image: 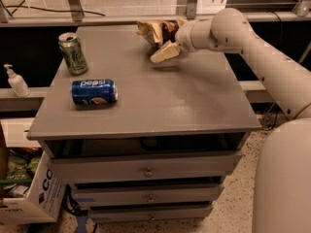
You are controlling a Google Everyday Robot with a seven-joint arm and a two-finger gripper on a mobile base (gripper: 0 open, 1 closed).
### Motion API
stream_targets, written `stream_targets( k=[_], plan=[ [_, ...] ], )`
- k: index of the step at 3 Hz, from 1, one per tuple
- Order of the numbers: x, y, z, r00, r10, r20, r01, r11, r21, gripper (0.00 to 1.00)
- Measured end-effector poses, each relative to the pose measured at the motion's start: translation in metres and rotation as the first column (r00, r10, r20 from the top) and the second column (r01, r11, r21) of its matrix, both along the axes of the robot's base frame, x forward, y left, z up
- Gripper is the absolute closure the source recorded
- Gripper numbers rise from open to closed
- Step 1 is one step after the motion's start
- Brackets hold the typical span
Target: Move brown chip bag near pepsi can
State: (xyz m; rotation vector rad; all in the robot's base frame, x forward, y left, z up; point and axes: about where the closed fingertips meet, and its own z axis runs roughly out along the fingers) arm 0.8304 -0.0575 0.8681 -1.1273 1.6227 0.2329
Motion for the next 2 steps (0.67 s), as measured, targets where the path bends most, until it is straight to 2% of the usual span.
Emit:
stream_targets(
  k=[1, 2],
  plan=[
    [0.014, 0.007, 0.009, 0.9997, -0.013, 0.023, 0.012, 0.999, 0.043, 0.18],
    [0.017, 0.007, 0.021, 0.9984, -0.008, 0.056, 0.004, 0.998, 0.063, 0.41]
  ],
)
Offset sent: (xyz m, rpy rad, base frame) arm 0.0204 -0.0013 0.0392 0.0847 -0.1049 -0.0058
